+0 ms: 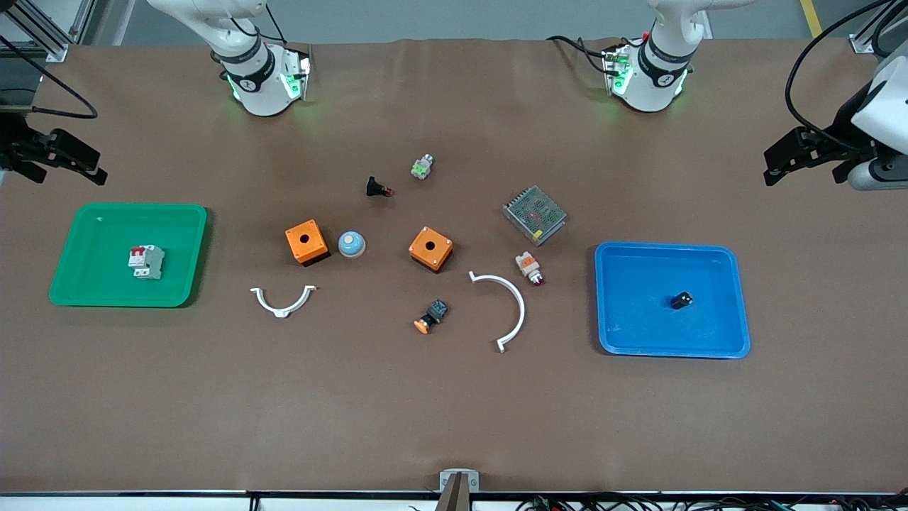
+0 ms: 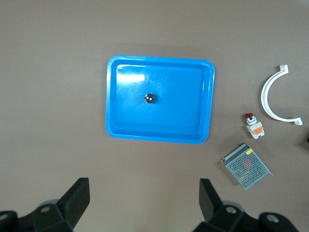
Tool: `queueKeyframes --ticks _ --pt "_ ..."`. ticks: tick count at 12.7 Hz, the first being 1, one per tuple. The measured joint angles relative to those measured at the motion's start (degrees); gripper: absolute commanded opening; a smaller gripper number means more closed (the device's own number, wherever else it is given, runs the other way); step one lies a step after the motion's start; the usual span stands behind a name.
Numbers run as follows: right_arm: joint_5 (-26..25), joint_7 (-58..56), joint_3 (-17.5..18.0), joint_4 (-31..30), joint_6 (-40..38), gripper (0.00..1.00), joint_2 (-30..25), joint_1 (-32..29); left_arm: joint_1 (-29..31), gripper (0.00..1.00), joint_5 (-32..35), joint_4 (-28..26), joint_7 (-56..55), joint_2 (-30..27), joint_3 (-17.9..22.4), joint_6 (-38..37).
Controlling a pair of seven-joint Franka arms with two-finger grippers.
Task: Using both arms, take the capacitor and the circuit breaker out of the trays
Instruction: 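Reach the left gripper to the capacitor while the right gripper reaches the breaker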
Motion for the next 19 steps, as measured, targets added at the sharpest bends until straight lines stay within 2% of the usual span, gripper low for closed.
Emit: queueKeyframes --ticks 4,8,12,15,19 --pt "0.0 0.0 0.0 0.0 0.0 1.00 0.0 0.0 0.0 1.00 0.0 -0.1 0.0 0.8 0.0 0.0" --pt "0.0 0.0 0.0 0.0 0.0 1.00 0.1 0.0 0.4 1.00 0.2 -0.6 0.1 5.5 0.2 1.5" --pt "-0.3 -1.5 -0.8 -0.8 3.7 1.00 4.2 -1.2 0.5 1.00 4.4 -4.2 0.1 13.6 0.2 12.8" --pt "-1.0 -11.8 -1.1 -2.8 10.1 1.00 10.0 -6.1 0.6 1.00 5.4 -12.1 0.1 17.1 0.3 26.0" --pt "-1.1 -21.0 -1.4 -11.6 24.1 1.00 13.6 -10.5 2.6 1.00 5.5 -20.3 0.0 19.6 0.4 37.5"
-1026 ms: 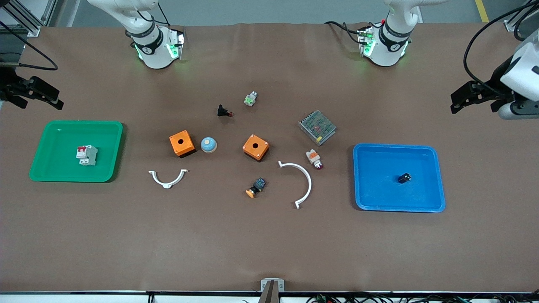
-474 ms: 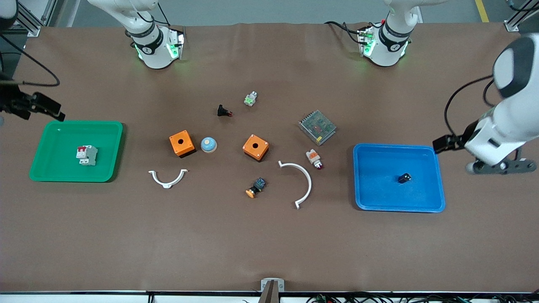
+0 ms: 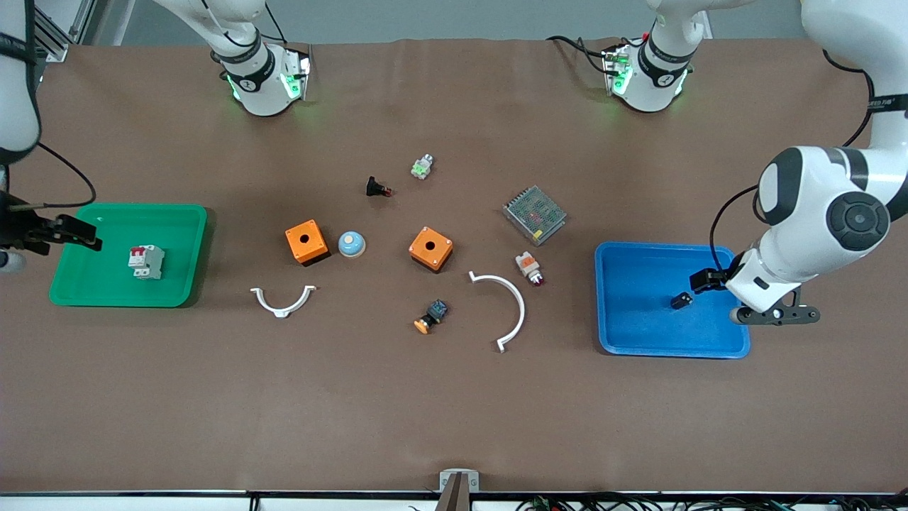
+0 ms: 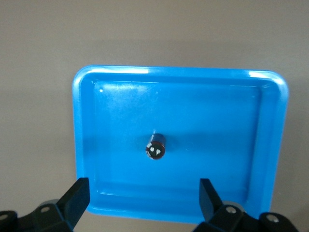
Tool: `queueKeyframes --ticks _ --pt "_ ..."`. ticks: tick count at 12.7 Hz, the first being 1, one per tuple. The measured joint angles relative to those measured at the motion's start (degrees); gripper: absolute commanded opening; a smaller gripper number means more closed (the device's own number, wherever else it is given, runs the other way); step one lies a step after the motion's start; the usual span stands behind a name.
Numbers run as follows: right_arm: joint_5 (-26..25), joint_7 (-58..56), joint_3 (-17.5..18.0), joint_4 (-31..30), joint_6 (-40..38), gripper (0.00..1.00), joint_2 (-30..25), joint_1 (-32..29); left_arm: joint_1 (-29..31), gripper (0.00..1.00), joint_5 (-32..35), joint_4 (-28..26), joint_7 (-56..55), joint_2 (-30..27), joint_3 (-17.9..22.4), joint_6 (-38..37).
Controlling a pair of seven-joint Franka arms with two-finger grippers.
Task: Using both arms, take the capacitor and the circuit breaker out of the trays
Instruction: 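Reach the left gripper to the capacitor while the right gripper reaches the breaker, then grasp the black capacitor with the left gripper while the right gripper grasps the breaker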
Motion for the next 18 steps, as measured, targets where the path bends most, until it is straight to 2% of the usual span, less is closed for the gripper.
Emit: queueKeyframes --ticks 3,5,9,12,13,14,16,17,18 --pt "-0.2 -5.6 0.0 -9.2 10.8 1.00 1.9 -2.3 1.1 1.00 0.0 -3.3 0.0 3.4 0.0 6.1" --pt "-0.2 -9.4 -0.1 -12.7 15.7 1.00 4.0 -4.5 1.5 1.00 0.0 -3.5 0.0 6.0 0.0 8.0" --pt "-0.3 -14.1 -0.2 -17.5 27.4 1.00 10.6 -9.4 1.5 1.00 0.0 -3.5 0.0 9.5 0.0 10.4" --pt "-0.3 -14.3 -0.2 -17.8 31.2 0.97 15.4 -10.3 1.6 0.98 0.0 -3.4 0.0 11.2 0.0 10.9" --pt "-0.3 -14.2 -0.2 -17.8 31.5 0.89 16.0 -10.4 1.6 0.97 0.0 -3.4 0.0 11.5 0.0 11.2" --pt "-0.3 -14.2 -0.2 -17.8 31.5 0.65 16.2 -10.5 1.6 0.92 0.0 -3.4 0.0 11.8 0.0 11.5" --pt "-0.3 -14.1 -0.2 -17.8 31.5 0.42 16.1 -10.6 1.6 0.81 0.0 -3.4 0.0 12.5 0.0 12.8" --pt "-0.2 -14.1 -0.2 -17.8 31.3 0.36 15.9 -10.6 1.6 0.74 0.0 -3.3 0.0 13.0 0.0 13.6" --pt "-0.2 -14.1 -0.2 -17.8 31.3 0.25 15.9 -10.6 1.6 0.67 0.0 -3.1 0.0 13.5 0.0 14.0"
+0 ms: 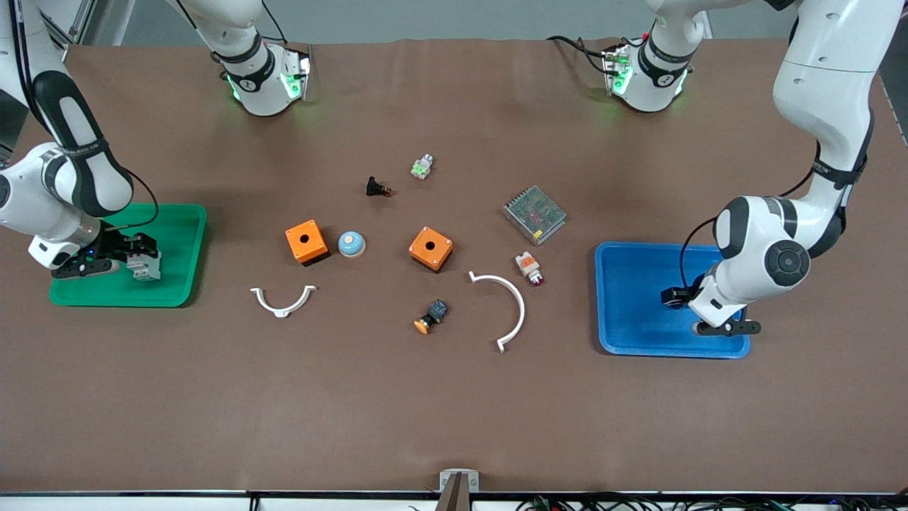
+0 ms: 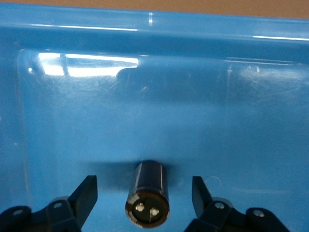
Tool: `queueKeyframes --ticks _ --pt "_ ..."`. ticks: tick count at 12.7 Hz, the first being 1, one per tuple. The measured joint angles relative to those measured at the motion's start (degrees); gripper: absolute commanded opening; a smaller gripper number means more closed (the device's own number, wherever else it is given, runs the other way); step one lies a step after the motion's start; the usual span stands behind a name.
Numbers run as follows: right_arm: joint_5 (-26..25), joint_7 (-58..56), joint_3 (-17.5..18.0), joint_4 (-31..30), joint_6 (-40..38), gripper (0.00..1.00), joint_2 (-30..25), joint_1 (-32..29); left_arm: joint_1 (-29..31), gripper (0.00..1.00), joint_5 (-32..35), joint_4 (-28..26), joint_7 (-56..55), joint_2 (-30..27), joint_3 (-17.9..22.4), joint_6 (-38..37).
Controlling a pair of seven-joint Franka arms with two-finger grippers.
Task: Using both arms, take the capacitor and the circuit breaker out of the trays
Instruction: 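Grasp the black capacitor with the left gripper while the right gripper grasps the breaker, then carry the capacitor and the breaker out of the trays toward the white clips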
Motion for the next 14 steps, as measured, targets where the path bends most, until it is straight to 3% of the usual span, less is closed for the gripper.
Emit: queueKeyframes --ticks 1,2,3,5,9,11,12,14 --pt "0.0 0.0 0.0 0.0 0.0 0.09 0.0 0.0 0.0 0.58 0.0 0.3 0.0 0.4 0.0 0.2" --pt "0.0 0.0 0.0 0.0 -0.1 0.04 0.0 0.0 0.0 0.46 0.0 0.4 0.0 0.7 0.0 0.4" --pt "0.0 0.0 0.0 0.1 -0.1 0.04 0.0 0.0 0.0 0.40 0.0 0.4 0.1 0.8 0.0 0.4" --pt "0.0 1.3 0.7 1.2 -1.8 0.05 -0.3 0.3 0.0 0.40 0.0 0.5 0.1 0.8 0.0 0.4" --pt "0.0 15.4 1.5 12.5 -21.6 0.05 -3.3 8.2 0.0 0.36 0.0 0.4 0.1 0.9 0.0 0.4" --pt "0.1 25.1 1.6 14.3 -22.9 0.05 -3.6 12.2 0.0 0.09 0.0 0.3 0.0 0.9 0.0 0.4" --pt "0.1 30.2 1.7 14.3 -22.7 0.05 -3.4 14.2 0.0 0.01 0.0 0.3 0.0 0.9 0.0 0.4" --pt "0.1 40.8 1.8 14.3 -21.5 0.06 -3.0 19.1 -0.1 0.01 0.0 0.9 0.0 0.6 -0.2 0.4"
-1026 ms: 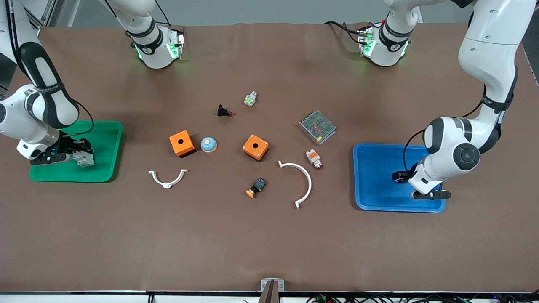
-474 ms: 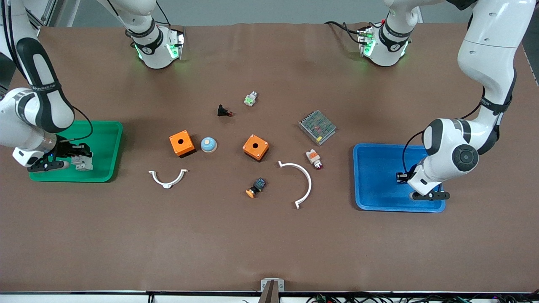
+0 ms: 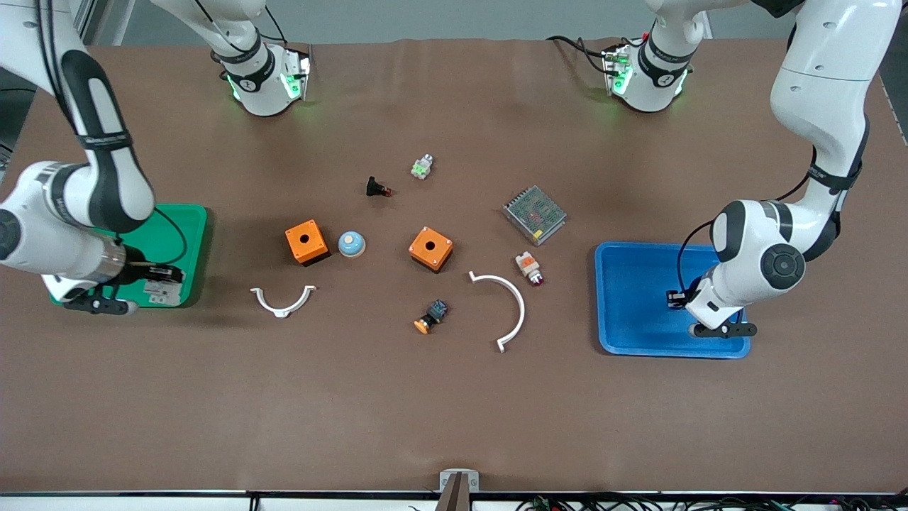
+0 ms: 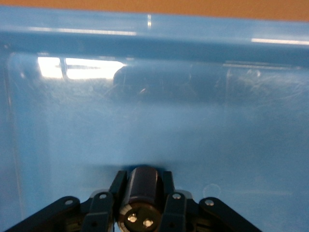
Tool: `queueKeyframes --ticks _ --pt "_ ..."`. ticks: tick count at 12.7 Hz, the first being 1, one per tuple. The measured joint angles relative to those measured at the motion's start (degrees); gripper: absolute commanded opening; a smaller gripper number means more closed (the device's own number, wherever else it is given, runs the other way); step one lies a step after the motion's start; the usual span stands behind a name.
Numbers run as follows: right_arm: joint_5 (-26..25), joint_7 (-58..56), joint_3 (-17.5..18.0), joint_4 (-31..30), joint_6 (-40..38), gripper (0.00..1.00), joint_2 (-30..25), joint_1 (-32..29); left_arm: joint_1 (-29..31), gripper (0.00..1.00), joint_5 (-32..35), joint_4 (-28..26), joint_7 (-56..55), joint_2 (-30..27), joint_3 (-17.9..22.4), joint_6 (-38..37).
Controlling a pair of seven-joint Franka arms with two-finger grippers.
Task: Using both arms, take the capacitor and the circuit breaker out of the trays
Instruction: 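Carry the capacitor and the breaker out of the trays toward the white clips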
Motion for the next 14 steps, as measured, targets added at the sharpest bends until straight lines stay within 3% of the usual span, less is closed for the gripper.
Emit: queueKeyframes --ticks 4,7,11,14 --pt "0.0 19.1 0.2 0.0 2.9 0.11 0.5 10.7 -0.1 0.01 0.0 4.0 -0.1 -3.8 -1.8 -6.2" --pt "0.0 31.2 0.2 -0.1 7.8 0.14 3.0 17.0 -0.3 0.00 0.0 9.6 -2.1 -6.2 -5.6 -14.4" --pt "0.0 43.2 0.1 0.0 14.0 0.17 6.5 24.2 -2.2 0.00 0.0 13.8 -10.6 -6.2 -11.3 -18.0" --pt "0.0 47.4 0.1 1.7 16.4 0.33 10.0 27.4 -9.1 0.00 0.0 14.9 -21.4 -5.4 -11.9 -18.3"
